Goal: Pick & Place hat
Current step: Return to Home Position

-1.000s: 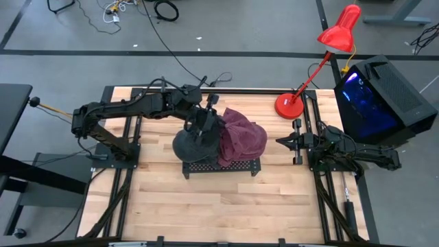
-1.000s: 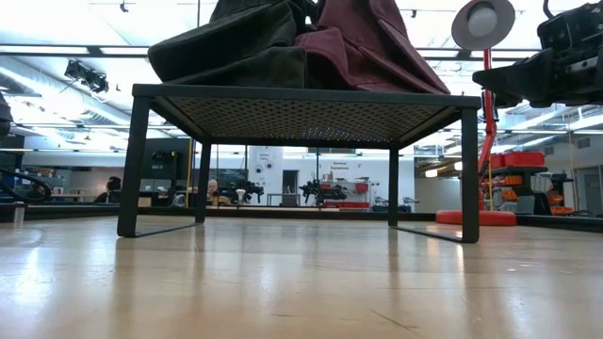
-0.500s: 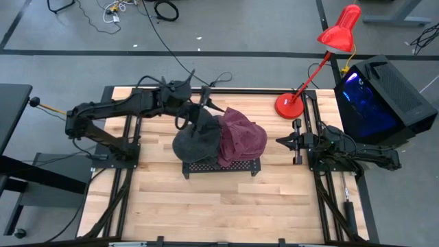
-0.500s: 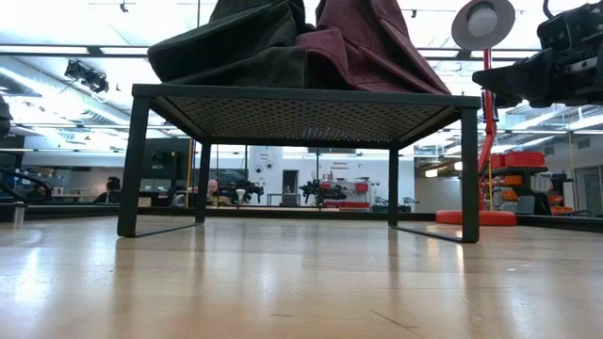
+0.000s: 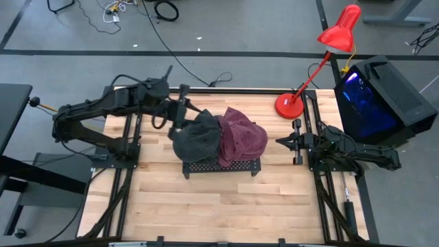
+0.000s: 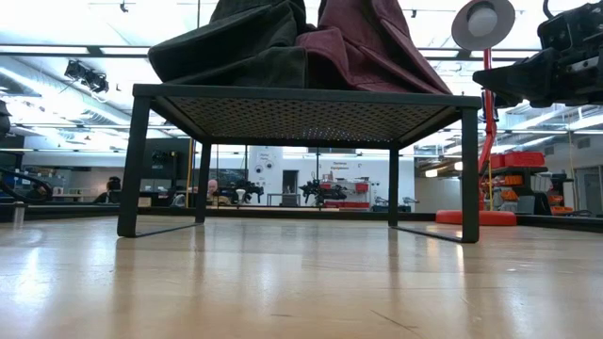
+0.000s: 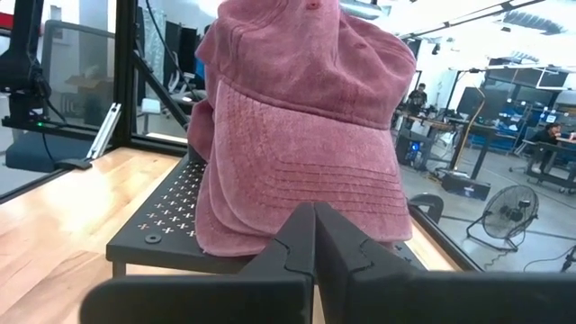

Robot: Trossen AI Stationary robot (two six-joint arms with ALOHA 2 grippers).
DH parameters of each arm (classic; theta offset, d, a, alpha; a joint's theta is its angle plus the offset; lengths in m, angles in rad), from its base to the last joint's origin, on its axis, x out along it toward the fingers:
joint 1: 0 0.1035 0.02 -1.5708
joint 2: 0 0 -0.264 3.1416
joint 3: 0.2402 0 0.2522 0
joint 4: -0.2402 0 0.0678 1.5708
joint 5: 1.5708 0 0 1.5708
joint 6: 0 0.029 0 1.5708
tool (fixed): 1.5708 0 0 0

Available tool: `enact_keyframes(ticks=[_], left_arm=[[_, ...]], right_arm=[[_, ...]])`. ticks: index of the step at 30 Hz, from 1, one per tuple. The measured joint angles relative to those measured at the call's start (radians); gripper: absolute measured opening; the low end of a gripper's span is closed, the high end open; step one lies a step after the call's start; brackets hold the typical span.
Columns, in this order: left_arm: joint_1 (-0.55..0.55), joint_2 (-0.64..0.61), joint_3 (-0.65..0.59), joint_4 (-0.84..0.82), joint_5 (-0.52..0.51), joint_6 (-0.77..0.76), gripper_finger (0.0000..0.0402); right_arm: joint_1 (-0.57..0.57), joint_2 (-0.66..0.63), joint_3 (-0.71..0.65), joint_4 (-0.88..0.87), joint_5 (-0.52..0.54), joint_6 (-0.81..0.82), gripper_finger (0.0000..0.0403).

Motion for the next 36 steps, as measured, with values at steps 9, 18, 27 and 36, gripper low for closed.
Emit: enact_keyframes(ticks=[9, 18, 27, 36], left_arm=[[-0.001, -0.127, 0.000, -0.138, -0.044, -0.109, 0.0045], [-0.047, -0.305, -0.227, -0.053, -0.081, -0.270, 0.0004], [-0.052, -0.552, -0.575, 0.178, -0.112, -0.455, 0.0002], [-0.053, -0.764, -0.826, 0.411, -0.011, -0.493, 0.0001]], right_arm=[[0.000, 0.000, 0.000, 0.000, 0.000, 0.000, 0.0004], [0.000, 0.000, 0.000, 0.000, 0.001, 0.000, 0.0004], [0.000, 0.000, 0.000, 0.000, 0.001, 0.000, 0.0004], [0.000, 0.000, 0.000, 0.000, 0.001, 0.000, 0.0004]])
